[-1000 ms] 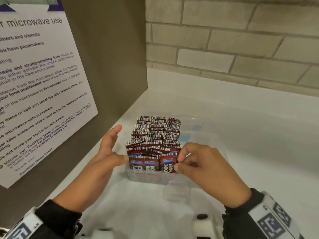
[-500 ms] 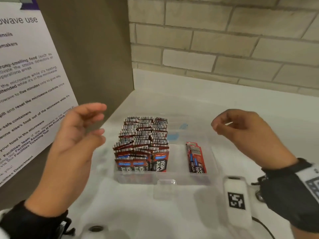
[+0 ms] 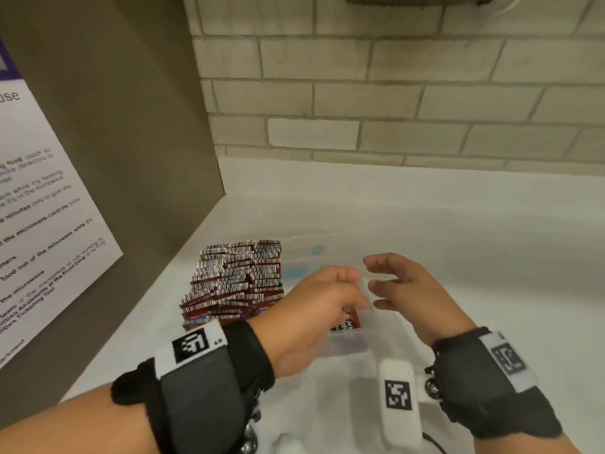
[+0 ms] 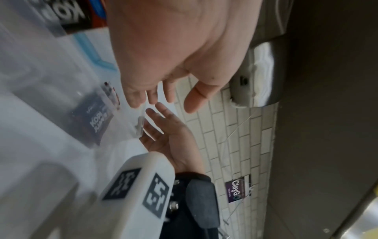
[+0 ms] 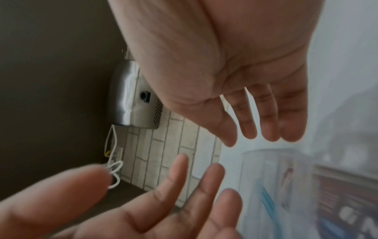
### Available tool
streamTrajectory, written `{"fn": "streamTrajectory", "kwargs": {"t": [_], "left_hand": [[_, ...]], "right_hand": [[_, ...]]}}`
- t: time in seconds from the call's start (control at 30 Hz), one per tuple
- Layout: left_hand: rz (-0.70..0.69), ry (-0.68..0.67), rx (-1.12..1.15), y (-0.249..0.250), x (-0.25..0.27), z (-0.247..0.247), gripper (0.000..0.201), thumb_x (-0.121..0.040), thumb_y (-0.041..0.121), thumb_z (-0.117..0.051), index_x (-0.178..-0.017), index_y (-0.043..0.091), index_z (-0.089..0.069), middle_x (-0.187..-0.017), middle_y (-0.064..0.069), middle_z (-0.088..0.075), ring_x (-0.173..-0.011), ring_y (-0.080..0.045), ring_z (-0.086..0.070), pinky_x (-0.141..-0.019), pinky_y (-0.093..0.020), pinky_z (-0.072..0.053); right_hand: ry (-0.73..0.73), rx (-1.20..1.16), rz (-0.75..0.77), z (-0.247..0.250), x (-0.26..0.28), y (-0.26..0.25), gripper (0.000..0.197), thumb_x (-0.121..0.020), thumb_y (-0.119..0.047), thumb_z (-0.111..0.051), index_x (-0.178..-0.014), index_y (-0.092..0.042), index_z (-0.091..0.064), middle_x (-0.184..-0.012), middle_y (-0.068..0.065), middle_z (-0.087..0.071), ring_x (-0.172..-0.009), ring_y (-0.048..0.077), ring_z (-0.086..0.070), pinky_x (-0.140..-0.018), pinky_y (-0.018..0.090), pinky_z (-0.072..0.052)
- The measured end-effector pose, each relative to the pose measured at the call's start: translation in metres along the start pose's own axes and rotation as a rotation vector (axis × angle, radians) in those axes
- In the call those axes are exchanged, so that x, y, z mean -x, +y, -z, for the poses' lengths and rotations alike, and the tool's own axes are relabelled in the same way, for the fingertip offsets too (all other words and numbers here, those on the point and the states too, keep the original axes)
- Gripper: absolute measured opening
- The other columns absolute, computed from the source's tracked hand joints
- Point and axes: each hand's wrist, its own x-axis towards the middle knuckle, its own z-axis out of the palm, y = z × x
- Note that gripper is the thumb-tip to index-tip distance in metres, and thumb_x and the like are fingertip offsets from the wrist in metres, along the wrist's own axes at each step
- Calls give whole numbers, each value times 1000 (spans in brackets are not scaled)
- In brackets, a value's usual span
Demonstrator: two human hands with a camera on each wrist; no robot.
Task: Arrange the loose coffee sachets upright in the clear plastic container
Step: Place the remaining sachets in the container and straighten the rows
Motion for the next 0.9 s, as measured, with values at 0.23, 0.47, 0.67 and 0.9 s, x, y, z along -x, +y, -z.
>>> {"fn": "streamTrajectory", "kwargs": {"t": [0.23, 0.47, 0.67, 0.9], "left_hand": [[150, 58, -34, 6, -25, -19, 16, -87, -1, -50, -86, 14, -56, -60, 3, -66, -60, -5, -63, -58, -19, -47], [336, 49, -94, 20, -32, -22, 13, -88, 1, -43, -82, 8, -53, -36, -3, -55, -33, -14, -56, -51, -25, -49], [413, 85, -83, 22, -43, -25, 12, -90, 1, -39, -83, 4, -49, -39, -8, -57, -33, -18, -57, -37, -23, -48], [470, 150, -201, 4, -62, -19, 14, -85, -6, -42, -81, 4, -51, -72, -10, -53, -53, -21, -56, -46, -28, -46]], "right_hand": [[-79, 5, 8, 2, 3, 15, 38, -89, -1, -54, -120, -22, -55, -116, 1, -59, -88, 18, -63, -70, 25, -52], [-105, 76, 83, 0, 5, 21, 36, -90, -11, -55, -123, -25, -55, -117, -8, -59, -89, 11, -65, -77, 27, -54], [-120, 91, 133, -1, 6, 23, 36, -91, -12, -55, -124, -25, -55, -119, -11, -59, -85, 7, -65, -73, 18, -50], [-94, 87, 136, -2, 7, 26, 36, -90, -13, -56, -124, -24, -53, -116, -9, -56, -83, 10, -62, -68, 9, -45]]}}
